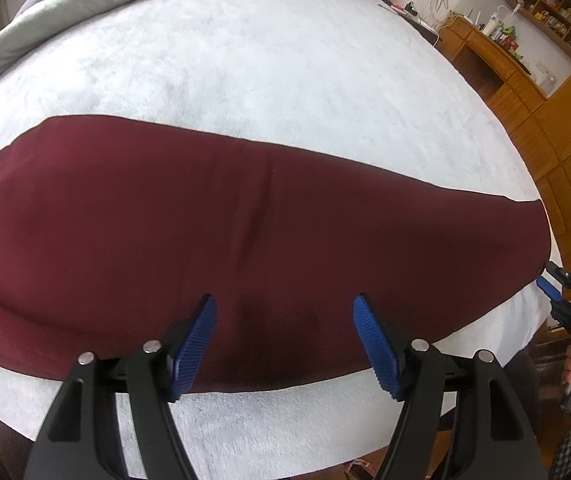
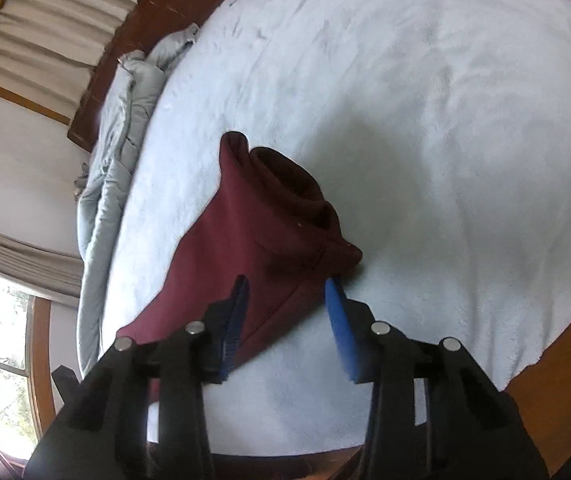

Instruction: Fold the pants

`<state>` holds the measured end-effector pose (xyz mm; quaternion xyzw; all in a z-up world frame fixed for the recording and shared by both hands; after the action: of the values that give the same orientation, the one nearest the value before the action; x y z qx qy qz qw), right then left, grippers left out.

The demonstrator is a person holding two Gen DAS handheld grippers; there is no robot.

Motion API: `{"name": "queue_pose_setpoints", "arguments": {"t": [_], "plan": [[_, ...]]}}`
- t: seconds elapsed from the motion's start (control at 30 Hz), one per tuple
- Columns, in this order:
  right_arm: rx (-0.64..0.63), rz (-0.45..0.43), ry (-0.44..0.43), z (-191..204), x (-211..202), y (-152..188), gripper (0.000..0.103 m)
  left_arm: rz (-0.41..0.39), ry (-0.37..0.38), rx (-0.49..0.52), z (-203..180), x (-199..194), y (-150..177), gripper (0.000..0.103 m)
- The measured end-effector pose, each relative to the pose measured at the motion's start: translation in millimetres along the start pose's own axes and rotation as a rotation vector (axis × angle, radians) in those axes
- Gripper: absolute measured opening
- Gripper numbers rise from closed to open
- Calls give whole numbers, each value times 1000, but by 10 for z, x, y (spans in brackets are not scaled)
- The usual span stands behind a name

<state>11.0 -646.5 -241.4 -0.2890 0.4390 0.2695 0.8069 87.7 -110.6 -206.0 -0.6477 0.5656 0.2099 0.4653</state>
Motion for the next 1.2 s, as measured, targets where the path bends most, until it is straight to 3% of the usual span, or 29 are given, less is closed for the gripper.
{"name": "queue_pose_setpoints", "arguments": {"t": [0.03, 0.07, 0.13, 0.2, 0.27, 0.33, 0.43, 0.67, 0.7, 0.77, 0.8, 0.9, 1.0, 1.03, 1.1, 1.2], "plan": [[-7, 13, 18, 6, 17, 1, 61, 3, 0, -8, 30, -29, 25, 72], [-14, 17, 41, -20, 23, -18, 67, 6, -1, -12, 41, -19, 27, 72], [-27, 34, 93, -38, 101, -8, 70, 13, -1, -24, 40, 7, 29, 72], [-1, 40, 89, -86, 123, -3, 72, 15, -2, -26, 19, 21, 14, 72], [20, 30, 37, -102, 121, 6, 58, 20, -5, -18, 39, -3, 11, 72], [9, 21, -1, -54, 111, -9, 34, 23, -10, -12, 55, -19, 18, 74], [-65, -18, -28, 148, 1, -52, 21, 27, -10, -16, 40, -9, 7, 74], [-250, -203, -265, 858, -608, -191, 16, 22, -8, -15, 27, -10, -15, 74], [-278, -226, -252, 919, -659, -203, 17, 24, -7, -17, 42, -13, -16, 74], [-279, -220, -142, 883, -626, -262, 22, 24, -5, -21, 46, -6, -17, 74], [-257, -184, -59, 820, -532, -301, 28, 25, -4, -22, 44, -3, -16, 74], [-203, -75, 141, 560, -269, -321, 28, 27, -7, -17, 41, -5, -13, 74], [-133, 7, 201, 321, -119, -226, 31, 30, -8, -23, 51, -6, -10, 77], [-118, 11, 209, 269, -107, -207, 46, 34, -7, -27, 55, 2, -5, 77], [-88, -3, 241, 210, -144, -184, 59, 42, -2, -31, 53, 22, -4, 77], [-79, -8, 248, 166, -258, -90, 60, 41, -2, -12, 8, 9, -7, 77]]}}
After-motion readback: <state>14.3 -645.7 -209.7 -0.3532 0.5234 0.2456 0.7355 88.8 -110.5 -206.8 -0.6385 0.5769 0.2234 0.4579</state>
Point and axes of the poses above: each gripper's, at about its wrist camera, not at the fingertips, and x roughly the way its jaws point, z to its left, y to its underside, the point moved 2 cm from there along x, roughly the way its jaws point, and after that the axes turned 15 degrees about y, right-handed, at the moved point
